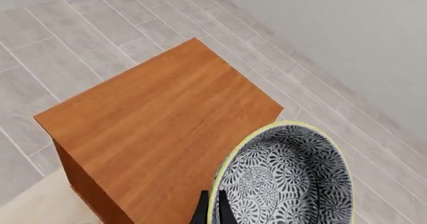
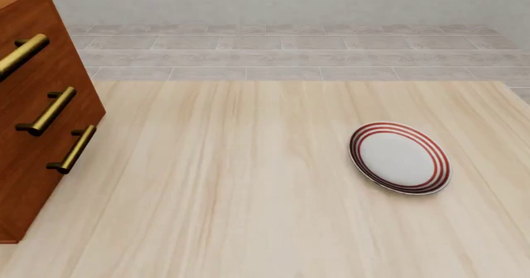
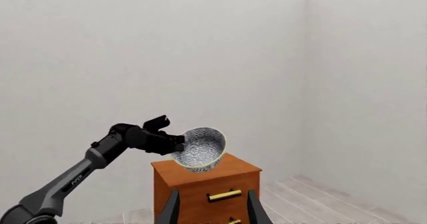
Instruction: Put the bowl on top of the cabinet.
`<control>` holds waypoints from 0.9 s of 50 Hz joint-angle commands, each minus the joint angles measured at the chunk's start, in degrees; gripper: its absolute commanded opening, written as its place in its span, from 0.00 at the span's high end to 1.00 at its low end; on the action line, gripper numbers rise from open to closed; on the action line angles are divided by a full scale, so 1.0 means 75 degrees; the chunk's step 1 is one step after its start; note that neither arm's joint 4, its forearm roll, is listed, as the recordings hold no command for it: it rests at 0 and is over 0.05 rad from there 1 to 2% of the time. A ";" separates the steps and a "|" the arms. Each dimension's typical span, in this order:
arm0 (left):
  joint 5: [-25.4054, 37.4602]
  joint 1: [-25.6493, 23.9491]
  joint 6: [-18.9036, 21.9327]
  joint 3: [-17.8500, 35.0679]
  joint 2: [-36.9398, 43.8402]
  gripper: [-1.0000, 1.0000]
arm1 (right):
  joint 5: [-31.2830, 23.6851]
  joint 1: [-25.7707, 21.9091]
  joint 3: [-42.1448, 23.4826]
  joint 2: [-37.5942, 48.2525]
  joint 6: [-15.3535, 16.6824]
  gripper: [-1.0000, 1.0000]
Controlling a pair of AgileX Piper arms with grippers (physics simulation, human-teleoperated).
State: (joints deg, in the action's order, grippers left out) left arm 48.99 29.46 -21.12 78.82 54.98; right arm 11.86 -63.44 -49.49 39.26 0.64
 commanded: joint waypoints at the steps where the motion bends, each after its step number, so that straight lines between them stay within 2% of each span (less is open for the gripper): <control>1: -0.0096 0.0227 0.0141 -0.0030 -0.0038 1.00 | -0.0019 0.0057 -0.0009 -0.0009 0.0020 0.00; 17: -0.0298 0.0734 0.0359 -0.0245 -0.0064 1.00 | -0.0028 0.0169 -0.0006 -0.0027 0.0071 0.00; 45: -0.0774 0.1140 0.0326 -0.0937 -0.0021 1.00 | -0.0059 0.0170 0.0007 -0.0096 0.0099 0.00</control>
State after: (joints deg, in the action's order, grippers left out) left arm 44.47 36.77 -18.81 73.25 54.93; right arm 11.57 -62.23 -49.46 38.78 1.36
